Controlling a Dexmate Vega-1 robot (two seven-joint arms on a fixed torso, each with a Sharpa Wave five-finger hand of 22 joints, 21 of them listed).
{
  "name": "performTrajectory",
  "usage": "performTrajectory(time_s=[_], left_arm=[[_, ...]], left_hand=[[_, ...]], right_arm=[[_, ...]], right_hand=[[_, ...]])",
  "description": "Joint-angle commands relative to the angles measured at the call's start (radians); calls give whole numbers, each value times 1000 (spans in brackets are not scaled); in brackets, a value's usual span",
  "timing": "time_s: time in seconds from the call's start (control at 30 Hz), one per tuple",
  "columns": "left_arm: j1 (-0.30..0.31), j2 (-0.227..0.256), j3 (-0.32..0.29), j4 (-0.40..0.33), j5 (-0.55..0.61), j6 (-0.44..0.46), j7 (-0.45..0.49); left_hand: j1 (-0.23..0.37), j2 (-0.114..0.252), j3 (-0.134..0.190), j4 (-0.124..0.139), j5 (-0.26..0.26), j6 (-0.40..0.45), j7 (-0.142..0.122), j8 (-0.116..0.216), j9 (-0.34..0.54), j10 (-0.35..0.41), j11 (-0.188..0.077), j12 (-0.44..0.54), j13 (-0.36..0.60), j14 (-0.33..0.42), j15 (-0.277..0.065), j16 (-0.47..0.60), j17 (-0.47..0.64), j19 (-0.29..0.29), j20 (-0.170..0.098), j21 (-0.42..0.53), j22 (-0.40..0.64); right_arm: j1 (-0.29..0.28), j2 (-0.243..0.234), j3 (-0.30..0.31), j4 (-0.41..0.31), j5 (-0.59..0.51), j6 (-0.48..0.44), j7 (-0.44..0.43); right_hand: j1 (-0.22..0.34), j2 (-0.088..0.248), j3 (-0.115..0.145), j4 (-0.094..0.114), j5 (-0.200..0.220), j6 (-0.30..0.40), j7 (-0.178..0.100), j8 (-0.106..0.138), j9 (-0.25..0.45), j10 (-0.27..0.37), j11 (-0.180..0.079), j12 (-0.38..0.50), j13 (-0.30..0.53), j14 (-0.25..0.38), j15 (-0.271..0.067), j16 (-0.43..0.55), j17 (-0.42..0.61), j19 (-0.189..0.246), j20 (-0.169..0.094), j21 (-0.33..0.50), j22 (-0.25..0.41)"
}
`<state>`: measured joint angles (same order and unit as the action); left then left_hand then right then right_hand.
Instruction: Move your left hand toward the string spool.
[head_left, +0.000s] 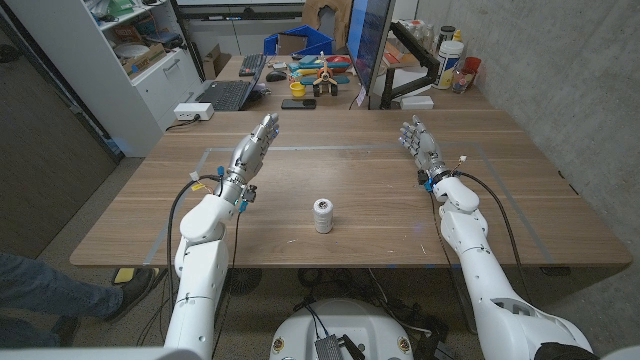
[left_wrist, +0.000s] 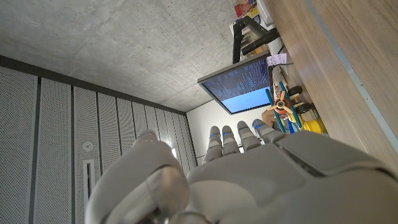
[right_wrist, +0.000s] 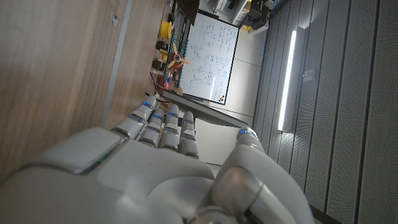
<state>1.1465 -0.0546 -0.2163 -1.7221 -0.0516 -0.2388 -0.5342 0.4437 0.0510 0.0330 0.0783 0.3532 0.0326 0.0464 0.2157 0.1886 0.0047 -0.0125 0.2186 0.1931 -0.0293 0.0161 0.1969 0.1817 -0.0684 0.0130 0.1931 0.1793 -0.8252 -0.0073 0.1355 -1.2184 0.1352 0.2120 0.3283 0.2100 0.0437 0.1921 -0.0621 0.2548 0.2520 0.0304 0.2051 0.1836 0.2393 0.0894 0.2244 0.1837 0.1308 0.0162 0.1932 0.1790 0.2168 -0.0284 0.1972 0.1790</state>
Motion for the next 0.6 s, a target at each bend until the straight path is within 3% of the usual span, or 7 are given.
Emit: performTrajectory(time_s=[0.03,0.6], left_arm=[[27,2,11,-23,20,-16,3],[77,10,36,-61,42,-48,-7]], left_hand=[[15,-1,-2,-6,3,6,-1,8,2,9,-2,1,2,6,2,-1,2,-2,7,7,2],[30,2,1,-14,2,12,-4,7,2,12,-4,1,2,9,0,-2,2,-6,17,6,2]], right_arm=[[7,2,3,5,2,11,-2],[0,6,4,-12,6,17,-11]], right_hand=[[10,2,3,-6,-3,7,-1,1,6,9,-5,6,4,10,2,-3,5,-1,-2,1,5],[9,2,2,-7,-3,11,-1,1,6,12,-6,6,5,13,0,-3,5,-4,0,0,5]])
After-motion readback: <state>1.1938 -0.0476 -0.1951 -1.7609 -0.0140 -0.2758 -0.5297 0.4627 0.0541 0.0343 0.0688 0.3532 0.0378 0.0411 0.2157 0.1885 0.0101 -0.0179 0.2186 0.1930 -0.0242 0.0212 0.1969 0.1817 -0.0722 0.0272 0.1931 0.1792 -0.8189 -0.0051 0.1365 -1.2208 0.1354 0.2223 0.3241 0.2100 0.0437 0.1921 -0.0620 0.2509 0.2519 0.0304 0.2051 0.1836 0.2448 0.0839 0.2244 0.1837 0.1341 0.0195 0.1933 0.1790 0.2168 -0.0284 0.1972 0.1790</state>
